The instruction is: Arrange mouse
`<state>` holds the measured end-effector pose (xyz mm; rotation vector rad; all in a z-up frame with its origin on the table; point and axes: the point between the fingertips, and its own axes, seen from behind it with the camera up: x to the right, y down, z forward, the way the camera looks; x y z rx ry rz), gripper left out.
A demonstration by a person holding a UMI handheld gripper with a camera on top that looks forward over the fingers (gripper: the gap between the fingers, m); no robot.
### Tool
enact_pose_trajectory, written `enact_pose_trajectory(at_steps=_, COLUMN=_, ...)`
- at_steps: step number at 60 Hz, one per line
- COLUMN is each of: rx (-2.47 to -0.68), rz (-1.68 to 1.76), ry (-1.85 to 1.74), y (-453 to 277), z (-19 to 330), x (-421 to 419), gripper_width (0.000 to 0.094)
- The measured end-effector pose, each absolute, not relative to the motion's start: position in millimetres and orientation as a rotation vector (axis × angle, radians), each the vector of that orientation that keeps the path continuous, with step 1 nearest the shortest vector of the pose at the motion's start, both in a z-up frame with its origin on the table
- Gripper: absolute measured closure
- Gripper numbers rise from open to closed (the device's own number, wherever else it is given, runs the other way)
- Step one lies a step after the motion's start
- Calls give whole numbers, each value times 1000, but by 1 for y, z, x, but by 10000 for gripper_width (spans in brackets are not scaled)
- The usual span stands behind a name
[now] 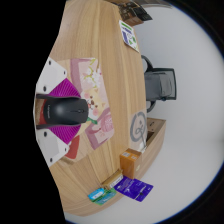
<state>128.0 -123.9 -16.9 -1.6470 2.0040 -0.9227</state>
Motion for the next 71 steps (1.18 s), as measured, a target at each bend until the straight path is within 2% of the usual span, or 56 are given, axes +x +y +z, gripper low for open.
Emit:
enact_pose_trajectory(at_steps=1, rx=-1648, rz=-918, ry=2001, y=-123, z=-17, x=128, gripper_width=582)
enact_pose_trajectory(at_steps=2, rx=-1647, rz=-916, ry=1999, y=-123, z=-17, x=128, gripper_width=530)
enact_pose_trajectory(at_steps=7, rx=-1666, rz=-902, ry=1982, y=-123, z=-19, x=127, gripper_width=446)
enact_pose_trajectory(at_steps=9, rx=-1668, rz=-911, ry=1990, y=-127, z=-16, x=126, gripper_width=318)
enact_pose_trajectory(at_steps=11, rx=-1676, rz=-926, ry=1989, y=-129, z=-10, x=124, gripper_width=92)
enact_pose_trajectory(at_steps=12, rx=-1678, rz=-932, ry=1983, y=-129, z=-5, x=123, gripper_width=55)
enact_pose_trajectory(at_steps=14, rx=-1676, rz=-943, ry=1973, y=-129, z=6, x=120, gripper_width=101)
enact_pose_trajectory(at_steps=18, rx=-1663, rz=-948, ry=1948, y=-122, z=36, x=108, gripper_width=64)
enact_pose_trajectory(at_steps=29, rx=-1647, rz=-935, ry=1908, y=-80, z=126, x=35, gripper_width=71)
enact_pose_trajectory(at_steps=38, rx=-1648, rz=-925, ry=1869, y=-43, z=174, x=-37, gripper_width=70)
enact_pose_trajectory(at_steps=52, rx=-1681, rz=-901, ry=1847, y=-2, z=189, x=-127, gripper_width=69)
enact_pose_trajectory(at_steps=71, rx=-1715, rz=-912, ry=1841, y=4, z=185, x=-172, gripper_width=69)
